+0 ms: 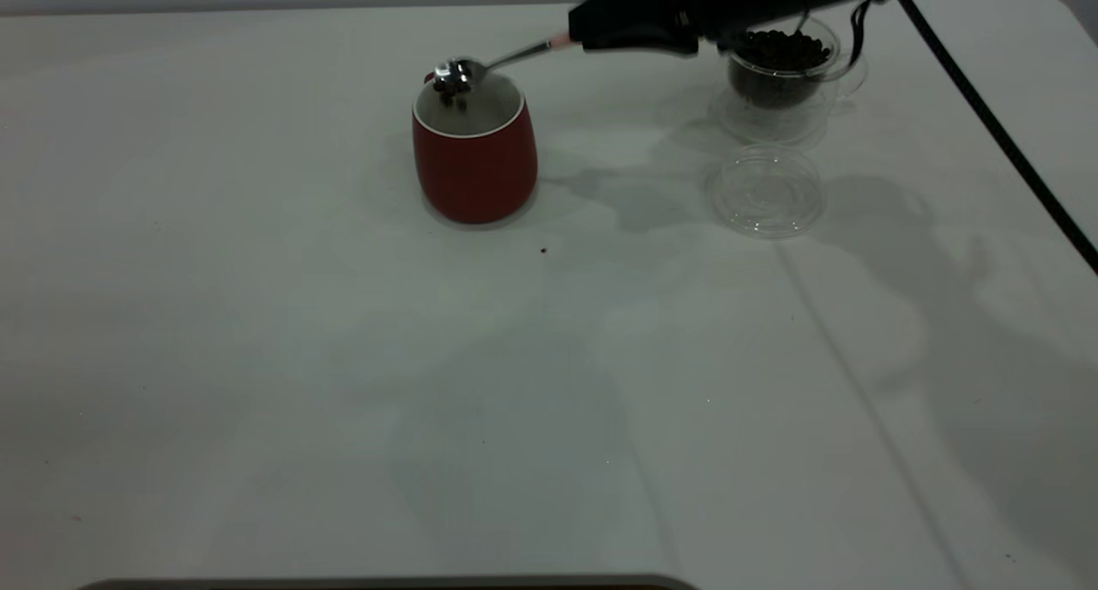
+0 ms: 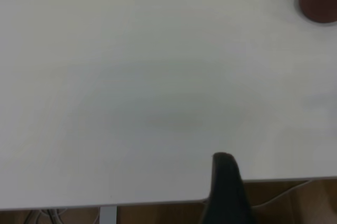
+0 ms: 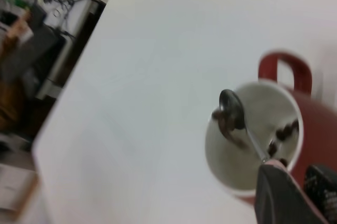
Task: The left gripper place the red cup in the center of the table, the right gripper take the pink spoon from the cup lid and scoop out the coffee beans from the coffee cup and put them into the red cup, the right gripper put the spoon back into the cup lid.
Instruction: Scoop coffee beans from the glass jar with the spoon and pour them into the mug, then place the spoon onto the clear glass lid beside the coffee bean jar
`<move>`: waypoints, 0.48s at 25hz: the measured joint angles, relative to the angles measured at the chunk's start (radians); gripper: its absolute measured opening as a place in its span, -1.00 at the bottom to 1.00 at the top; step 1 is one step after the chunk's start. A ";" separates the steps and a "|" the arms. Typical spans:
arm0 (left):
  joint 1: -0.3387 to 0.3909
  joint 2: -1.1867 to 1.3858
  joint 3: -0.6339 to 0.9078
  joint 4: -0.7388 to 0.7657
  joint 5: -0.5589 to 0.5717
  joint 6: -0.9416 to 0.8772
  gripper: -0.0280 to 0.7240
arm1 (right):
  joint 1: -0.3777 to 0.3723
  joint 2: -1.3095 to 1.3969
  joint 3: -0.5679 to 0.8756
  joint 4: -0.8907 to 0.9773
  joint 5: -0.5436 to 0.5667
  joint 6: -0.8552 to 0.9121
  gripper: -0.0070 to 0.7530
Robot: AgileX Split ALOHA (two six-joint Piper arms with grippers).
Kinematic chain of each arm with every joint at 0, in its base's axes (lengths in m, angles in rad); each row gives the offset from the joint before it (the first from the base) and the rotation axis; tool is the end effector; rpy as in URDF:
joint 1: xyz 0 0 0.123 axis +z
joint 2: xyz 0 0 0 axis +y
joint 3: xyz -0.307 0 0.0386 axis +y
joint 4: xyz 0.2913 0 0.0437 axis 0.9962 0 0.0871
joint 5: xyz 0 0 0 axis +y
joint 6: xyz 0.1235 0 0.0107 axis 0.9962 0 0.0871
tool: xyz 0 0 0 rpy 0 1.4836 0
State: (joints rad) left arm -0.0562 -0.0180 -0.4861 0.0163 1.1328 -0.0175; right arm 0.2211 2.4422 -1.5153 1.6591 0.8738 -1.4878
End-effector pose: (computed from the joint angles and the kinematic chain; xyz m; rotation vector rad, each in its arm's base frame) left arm 0.0325 0.0000 0.2711 0.0394 2.1119 -0.0243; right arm 0.4953 0.2084 0.0308 -0.4606 2.2279 1.2257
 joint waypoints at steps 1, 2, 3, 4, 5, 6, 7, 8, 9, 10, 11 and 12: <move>0.000 0.000 0.000 0.000 0.000 0.000 0.64 | 0.003 -0.018 0.008 -0.001 -0.013 -0.037 -0.72; 0.000 0.000 0.000 0.000 0.000 0.000 0.64 | 0.006 -0.042 0.020 -0.007 -0.027 -0.067 -0.72; 0.000 0.000 0.000 0.000 0.000 0.000 0.64 | 0.008 -0.067 0.031 -0.018 -0.040 -0.088 -0.72; 0.000 0.000 0.000 0.000 0.000 0.000 0.64 | 0.008 -0.089 0.046 -0.039 -0.051 -0.098 -0.72; 0.000 0.000 0.000 0.000 0.000 0.000 0.64 | 0.008 -0.114 0.062 -0.057 -0.059 -0.105 -0.72; 0.000 0.000 0.000 0.000 0.000 0.000 0.64 | 0.006 -0.138 0.077 -0.084 -0.063 -0.109 -0.72; 0.000 0.000 0.000 0.000 0.000 0.000 0.64 | 0.001 -0.163 0.098 -0.117 -0.062 -0.109 -0.72; 0.000 0.000 0.000 0.000 0.000 0.000 0.64 | -0.009 -0.183 0.120 -0.152 -0.056 -0.109 -0.72; 0.000 0.000 0.000 0.000 0.000 0.000 0.64 | -0.024 -0.207 0.143 -0.185 -0.046 -0.106 -0.72; 0.000 0.000 0.000 0.000 0.000 0.000 0.64 | -0.042 -0.230 0.163 -0.222 -0.028 -0.101 -0.72; 0.000 0.000 0.000 0.000 0.000 0.000 0.64 | -0.069 -0.246 0.186 -0.258 -0.008 -0.095 -0.72; 0.000 0.000 0.000 0.000 0.000 0.000 0.64 | -0.103 -0.262 0.206 -0.285 0.012 -0.083 -0.72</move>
State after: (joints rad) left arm -0.0562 -0.0180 -0.4861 0.0163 1.1328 -0.0175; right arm 0.1183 2.1804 -1.3094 1.3737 0.8856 -1.5712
